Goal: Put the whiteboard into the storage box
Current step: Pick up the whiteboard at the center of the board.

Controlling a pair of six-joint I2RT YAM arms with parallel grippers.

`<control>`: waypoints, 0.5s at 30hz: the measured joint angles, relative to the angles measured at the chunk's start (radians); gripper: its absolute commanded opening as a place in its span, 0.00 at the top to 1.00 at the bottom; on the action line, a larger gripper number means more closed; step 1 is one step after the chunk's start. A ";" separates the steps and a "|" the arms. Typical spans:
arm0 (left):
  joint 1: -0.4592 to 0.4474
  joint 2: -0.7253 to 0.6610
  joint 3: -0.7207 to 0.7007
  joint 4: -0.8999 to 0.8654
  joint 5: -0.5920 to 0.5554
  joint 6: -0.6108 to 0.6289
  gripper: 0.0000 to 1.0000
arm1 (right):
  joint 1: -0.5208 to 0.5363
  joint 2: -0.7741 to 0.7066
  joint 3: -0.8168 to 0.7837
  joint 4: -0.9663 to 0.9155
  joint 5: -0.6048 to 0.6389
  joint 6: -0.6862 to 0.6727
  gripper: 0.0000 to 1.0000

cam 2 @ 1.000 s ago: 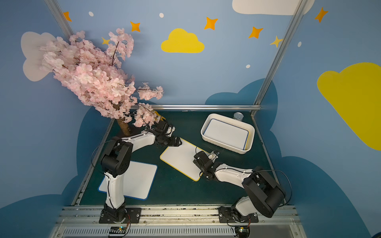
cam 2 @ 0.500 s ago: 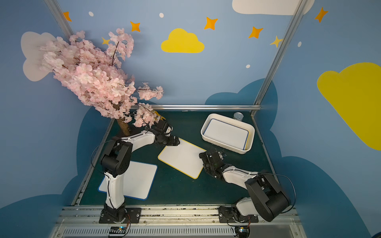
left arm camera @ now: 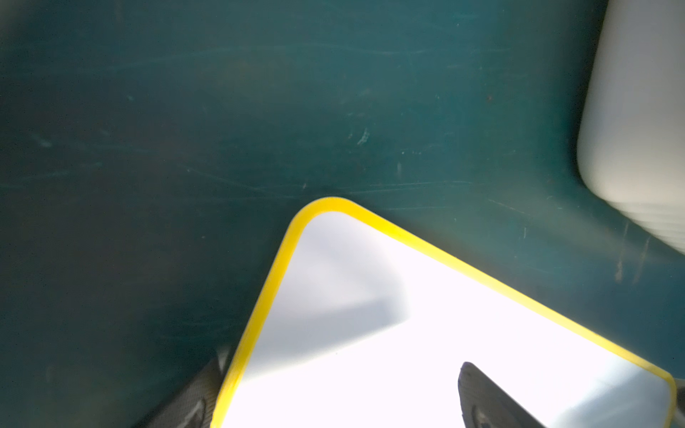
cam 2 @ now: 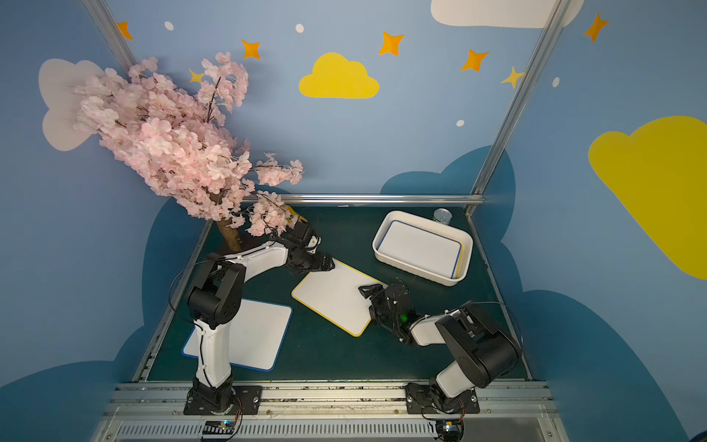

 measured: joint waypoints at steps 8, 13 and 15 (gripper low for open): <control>0.014 0.000 0.005 -0.023 0.029 -0.022 0.01 | 0.034 -0.033 -0.006 -0.032 0.010 -0.094 0.24; 0.021 0.000 0.006 -0.032 0.056 -0.033 0.01 | 0.100 -0.162 -0.018 -0.067 0.077 -0.192 0.17; 0.021 0.000 0.007 -0.036 0.063 -0.036 0.01 | 0.109 -0.218 -0.031 -0.074 0.101 -0.222 0.17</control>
